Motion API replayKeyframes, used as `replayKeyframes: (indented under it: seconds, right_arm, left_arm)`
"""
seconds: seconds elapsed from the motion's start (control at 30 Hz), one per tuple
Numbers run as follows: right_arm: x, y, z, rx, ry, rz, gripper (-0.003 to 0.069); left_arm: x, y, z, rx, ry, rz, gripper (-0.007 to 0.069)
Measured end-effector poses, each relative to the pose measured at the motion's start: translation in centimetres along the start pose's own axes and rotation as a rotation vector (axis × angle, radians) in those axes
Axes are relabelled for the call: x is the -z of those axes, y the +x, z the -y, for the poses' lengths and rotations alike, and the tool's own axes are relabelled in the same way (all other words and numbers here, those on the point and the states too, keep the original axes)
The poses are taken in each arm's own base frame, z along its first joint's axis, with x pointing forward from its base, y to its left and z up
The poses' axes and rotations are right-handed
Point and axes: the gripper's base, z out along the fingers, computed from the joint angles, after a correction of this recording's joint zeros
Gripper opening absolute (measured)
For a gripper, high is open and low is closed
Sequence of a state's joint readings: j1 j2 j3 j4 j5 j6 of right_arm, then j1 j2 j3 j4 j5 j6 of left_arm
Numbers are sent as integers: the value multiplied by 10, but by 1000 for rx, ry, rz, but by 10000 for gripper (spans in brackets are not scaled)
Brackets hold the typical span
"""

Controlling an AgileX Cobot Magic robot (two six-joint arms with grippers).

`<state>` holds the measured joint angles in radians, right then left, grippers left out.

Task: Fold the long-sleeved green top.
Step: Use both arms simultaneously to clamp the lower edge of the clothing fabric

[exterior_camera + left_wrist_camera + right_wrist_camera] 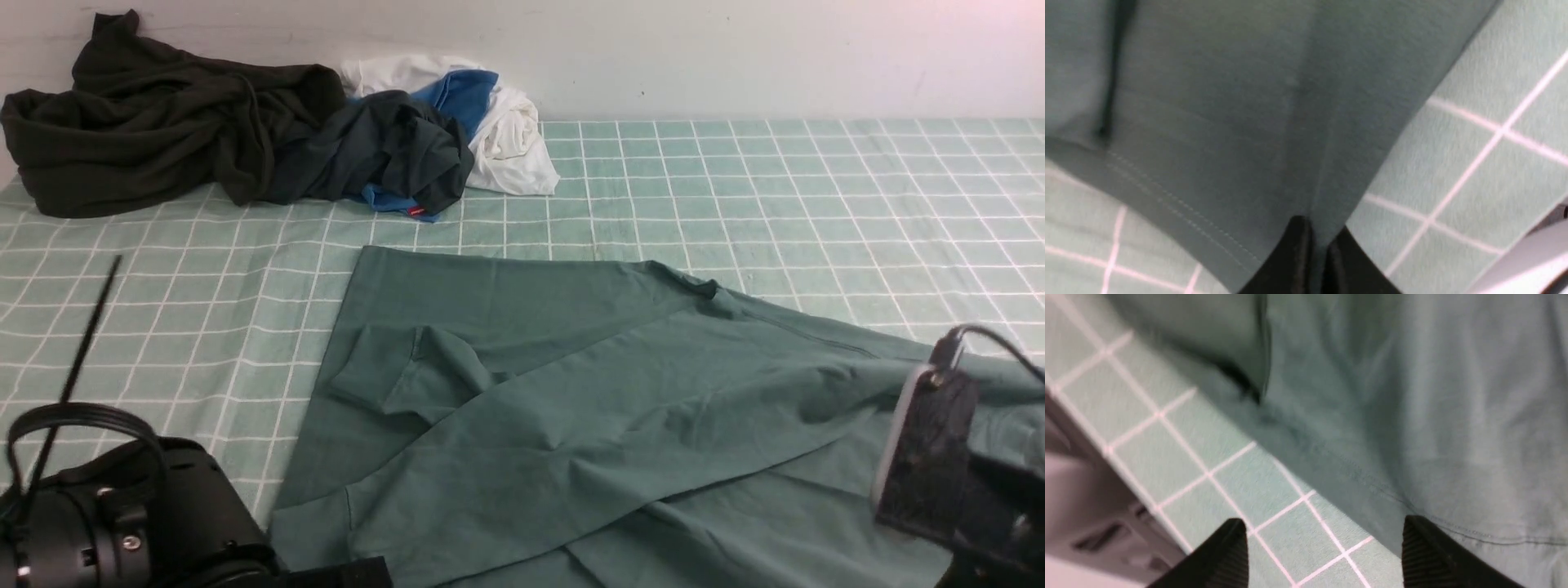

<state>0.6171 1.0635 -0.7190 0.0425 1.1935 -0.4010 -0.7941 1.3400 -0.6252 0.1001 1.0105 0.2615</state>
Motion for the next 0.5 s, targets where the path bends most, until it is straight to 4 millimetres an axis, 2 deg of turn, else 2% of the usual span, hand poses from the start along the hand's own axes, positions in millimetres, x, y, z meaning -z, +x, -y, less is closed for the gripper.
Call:
replayKeyframes:
  seconds: [0.1,0.27,0.5]
  right_arm:
    - [-26,14,-4,92,4,-26,519]
    - [-55,29,-4,177,74,-13,519]
    - [-84,32,1,270,122,-36,483]
  left_arm:
    - [1,7,2,0,0,-5,6]
    - [0,9,3,1,2,-9,6]
    - [0,7,2,1,-4,15,6]
